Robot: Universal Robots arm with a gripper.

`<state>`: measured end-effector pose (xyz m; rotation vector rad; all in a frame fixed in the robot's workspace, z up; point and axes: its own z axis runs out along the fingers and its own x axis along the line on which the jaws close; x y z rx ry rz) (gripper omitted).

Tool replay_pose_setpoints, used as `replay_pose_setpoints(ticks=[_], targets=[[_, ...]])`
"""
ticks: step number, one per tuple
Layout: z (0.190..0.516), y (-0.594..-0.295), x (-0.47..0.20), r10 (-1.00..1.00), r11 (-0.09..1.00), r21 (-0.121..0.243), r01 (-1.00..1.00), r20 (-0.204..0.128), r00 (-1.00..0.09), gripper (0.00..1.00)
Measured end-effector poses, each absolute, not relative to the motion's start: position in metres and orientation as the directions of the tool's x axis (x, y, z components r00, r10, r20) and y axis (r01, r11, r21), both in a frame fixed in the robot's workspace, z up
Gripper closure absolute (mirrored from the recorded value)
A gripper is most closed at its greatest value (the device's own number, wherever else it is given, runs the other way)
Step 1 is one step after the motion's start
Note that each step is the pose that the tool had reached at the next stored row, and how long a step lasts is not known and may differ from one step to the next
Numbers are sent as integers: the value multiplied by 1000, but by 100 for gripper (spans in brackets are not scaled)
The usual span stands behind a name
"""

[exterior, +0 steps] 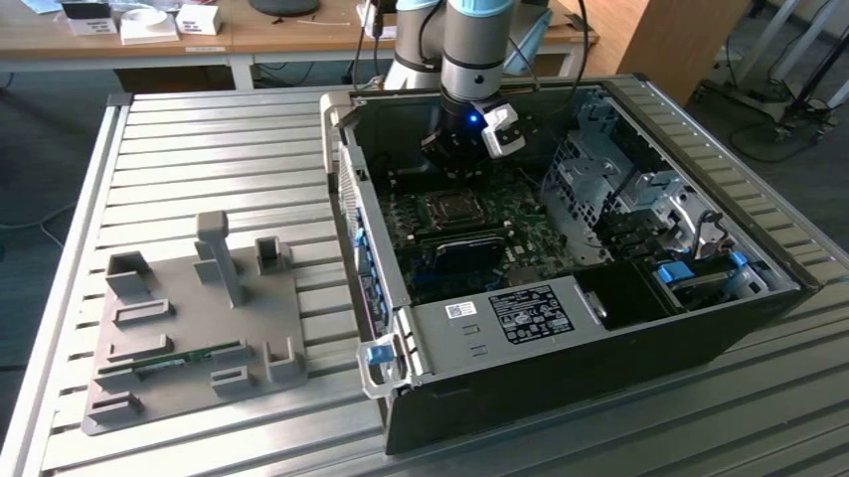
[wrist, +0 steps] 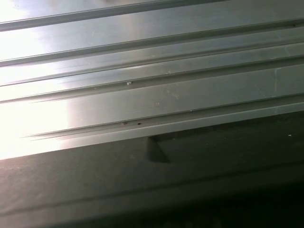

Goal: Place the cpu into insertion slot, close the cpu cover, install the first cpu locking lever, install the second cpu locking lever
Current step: 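Install the first cpu locking lever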

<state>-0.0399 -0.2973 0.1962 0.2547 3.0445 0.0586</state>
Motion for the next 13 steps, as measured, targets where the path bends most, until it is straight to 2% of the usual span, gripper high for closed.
replay_pose_setpoints(ticks=[13], targets=[[197,-297,-40,168,985,50,164,-84,-982,90]])
